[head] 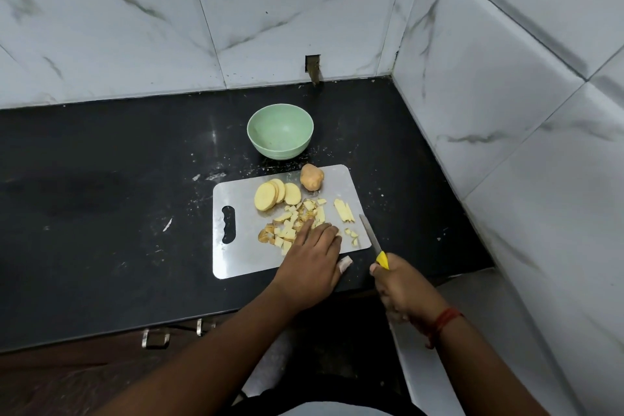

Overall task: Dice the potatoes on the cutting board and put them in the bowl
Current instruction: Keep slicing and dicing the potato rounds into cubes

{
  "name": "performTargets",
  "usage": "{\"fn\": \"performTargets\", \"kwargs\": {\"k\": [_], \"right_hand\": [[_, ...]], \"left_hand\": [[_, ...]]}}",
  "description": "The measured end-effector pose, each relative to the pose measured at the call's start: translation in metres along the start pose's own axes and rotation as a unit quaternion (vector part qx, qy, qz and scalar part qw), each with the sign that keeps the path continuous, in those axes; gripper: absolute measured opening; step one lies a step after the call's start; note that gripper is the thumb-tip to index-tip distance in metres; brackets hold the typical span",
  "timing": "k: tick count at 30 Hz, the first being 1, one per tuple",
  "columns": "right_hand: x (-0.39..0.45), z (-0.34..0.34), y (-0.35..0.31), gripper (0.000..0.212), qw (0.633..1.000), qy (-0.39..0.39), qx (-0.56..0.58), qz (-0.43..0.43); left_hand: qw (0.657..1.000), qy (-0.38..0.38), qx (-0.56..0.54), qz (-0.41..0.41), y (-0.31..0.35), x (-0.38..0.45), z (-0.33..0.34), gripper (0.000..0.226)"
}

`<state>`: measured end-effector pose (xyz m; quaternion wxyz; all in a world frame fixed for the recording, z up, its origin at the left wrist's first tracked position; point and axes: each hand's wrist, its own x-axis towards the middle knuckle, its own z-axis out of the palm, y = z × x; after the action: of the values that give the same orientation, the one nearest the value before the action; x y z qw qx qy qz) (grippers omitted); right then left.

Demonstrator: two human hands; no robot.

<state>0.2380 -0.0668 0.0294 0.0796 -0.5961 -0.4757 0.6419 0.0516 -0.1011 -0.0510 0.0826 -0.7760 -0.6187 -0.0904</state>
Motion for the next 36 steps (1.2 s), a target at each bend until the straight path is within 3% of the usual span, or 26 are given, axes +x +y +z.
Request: {"fn": "performTargets", "kwargs": {"k": [6,14,19,24,36], "right_hand": [[0.001,-0.009,-0.004,0.023,0.998,0.018,0.057,-0.012],[0.002,-0.016,-0.008,0.022,0.999,0.018,0.032,-0.012],[0.005,-0.013,-0.012,0.021,0.999,0.023,0.034,-0.028],[0.004,-0.015,-0.017,0.02,0.999,0.029,0.026,-0.027],[0.005,-0.013,-0.019,0.021,0.999,0.015,-0.009,-0.043]], "left_hand": [[0.989,-0.033,-0.018,0.141,0.005,0.017,0.008,0.059],[0.994,-0.089,0.009,0.057,-0.03,0.014,0.008,0.071],[0.99,-0.065,0.01,0.125,-0.023,0.04,0.003,0.062],[0.983,-0.148,0.064,0.085,-0.022,0.061,0.005,0.074],[0.993,-0.109,0.014,0.035,-0.056,0.029,0.007,0.063]]}}
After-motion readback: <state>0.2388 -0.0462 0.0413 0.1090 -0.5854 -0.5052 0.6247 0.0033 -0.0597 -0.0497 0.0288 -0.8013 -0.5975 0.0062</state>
